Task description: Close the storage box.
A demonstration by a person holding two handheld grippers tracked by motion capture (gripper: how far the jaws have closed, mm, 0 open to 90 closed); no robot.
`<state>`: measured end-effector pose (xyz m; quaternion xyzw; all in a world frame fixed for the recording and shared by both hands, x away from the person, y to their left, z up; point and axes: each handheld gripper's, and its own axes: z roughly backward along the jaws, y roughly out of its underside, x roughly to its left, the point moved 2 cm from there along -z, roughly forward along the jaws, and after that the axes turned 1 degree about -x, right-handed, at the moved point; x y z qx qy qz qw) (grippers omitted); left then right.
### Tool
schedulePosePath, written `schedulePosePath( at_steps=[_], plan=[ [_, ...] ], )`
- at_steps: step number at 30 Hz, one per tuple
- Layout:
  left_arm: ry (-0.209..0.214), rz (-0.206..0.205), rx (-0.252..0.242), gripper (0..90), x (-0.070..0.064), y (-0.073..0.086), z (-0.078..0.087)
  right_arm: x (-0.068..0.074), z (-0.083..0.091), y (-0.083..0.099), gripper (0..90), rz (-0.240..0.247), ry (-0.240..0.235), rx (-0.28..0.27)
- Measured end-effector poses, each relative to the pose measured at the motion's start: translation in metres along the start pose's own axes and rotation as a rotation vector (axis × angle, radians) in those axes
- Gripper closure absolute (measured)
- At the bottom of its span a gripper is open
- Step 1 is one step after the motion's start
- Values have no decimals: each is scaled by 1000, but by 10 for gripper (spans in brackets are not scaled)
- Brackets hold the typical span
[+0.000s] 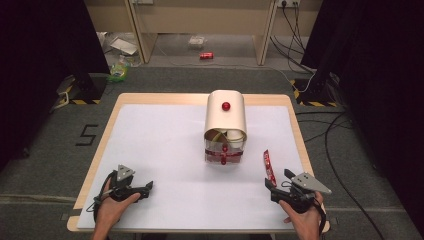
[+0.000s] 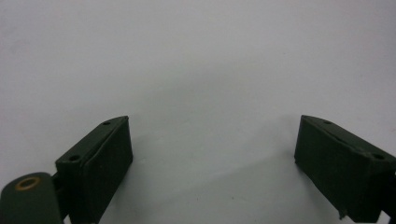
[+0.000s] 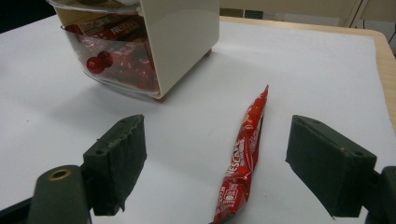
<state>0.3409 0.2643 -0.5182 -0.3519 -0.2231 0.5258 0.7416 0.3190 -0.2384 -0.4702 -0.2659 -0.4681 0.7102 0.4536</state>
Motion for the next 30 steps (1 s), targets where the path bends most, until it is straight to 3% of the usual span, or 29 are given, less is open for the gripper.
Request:
schedulePosePath(
  at_steps=[17,30],
  plan=[
    [-1,-2,0,104,0,0,0,-7,17,14,204,-23,14,57],
    [0,-2,1,105,0,0,0,-9,32,29,194,22,-3,140]
  ],
)
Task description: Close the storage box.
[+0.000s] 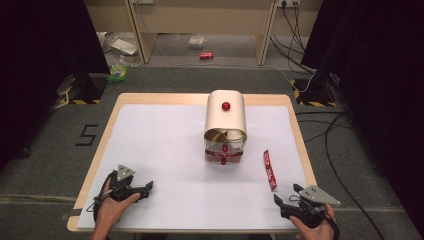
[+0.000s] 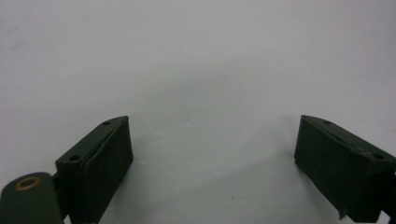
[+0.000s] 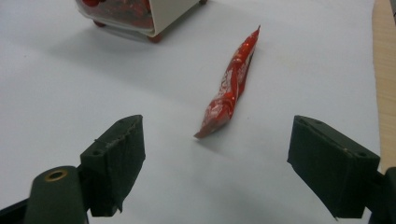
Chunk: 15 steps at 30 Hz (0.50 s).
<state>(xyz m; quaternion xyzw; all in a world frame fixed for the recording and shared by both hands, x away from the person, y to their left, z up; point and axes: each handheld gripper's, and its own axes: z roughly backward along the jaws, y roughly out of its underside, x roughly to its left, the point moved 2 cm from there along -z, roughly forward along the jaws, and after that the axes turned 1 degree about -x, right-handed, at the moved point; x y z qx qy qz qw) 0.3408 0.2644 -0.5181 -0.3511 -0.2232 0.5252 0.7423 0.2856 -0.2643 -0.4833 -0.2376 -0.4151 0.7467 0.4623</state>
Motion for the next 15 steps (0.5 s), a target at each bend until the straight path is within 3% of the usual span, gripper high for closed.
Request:
schedulePosePath(
  at_steps=[15],
  plan=[
    [1,3,-2,105,0,0,0,-6,18,16,193,6,-8,25]
  ],
)
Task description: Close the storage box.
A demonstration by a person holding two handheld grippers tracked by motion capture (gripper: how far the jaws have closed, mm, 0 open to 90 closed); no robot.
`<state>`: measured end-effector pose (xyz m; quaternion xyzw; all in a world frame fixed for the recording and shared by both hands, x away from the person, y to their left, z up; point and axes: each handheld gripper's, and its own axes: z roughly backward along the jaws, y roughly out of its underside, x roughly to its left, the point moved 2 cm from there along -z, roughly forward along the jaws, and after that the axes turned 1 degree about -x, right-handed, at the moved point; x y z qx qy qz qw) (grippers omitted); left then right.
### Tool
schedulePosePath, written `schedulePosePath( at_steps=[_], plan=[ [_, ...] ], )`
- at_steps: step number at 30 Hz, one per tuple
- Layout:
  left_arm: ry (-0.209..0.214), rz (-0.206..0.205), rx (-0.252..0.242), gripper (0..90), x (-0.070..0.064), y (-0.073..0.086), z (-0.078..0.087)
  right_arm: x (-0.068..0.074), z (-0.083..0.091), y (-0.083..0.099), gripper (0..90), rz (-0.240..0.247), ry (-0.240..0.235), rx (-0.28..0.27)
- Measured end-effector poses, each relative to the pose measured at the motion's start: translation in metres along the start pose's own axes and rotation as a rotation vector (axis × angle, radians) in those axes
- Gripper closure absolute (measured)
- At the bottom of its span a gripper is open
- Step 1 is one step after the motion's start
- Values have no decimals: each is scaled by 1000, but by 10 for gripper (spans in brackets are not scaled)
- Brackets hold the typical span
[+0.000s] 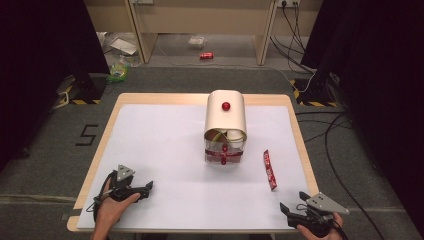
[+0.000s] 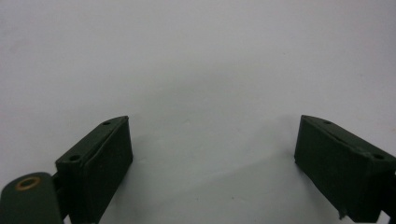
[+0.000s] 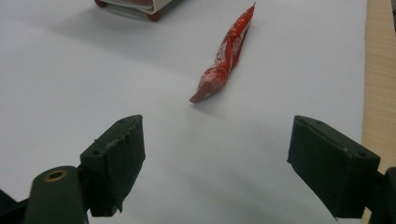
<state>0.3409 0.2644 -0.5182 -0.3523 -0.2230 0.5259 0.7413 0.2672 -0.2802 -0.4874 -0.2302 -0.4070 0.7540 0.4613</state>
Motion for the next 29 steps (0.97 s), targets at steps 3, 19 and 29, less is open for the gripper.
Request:
schedulePosePath(
  at_steps=[3,19,29],
  plan=[
    [0,0,0,105,0,0,0,1,3,0,194,-5,5,-10],
    [1,0,0,105,0,0,0,5,3,6,201,41,-9,72],
    [-1,-3,1,104,0,0,0,5,-5,15,193,54,-21,184]
  ],
)
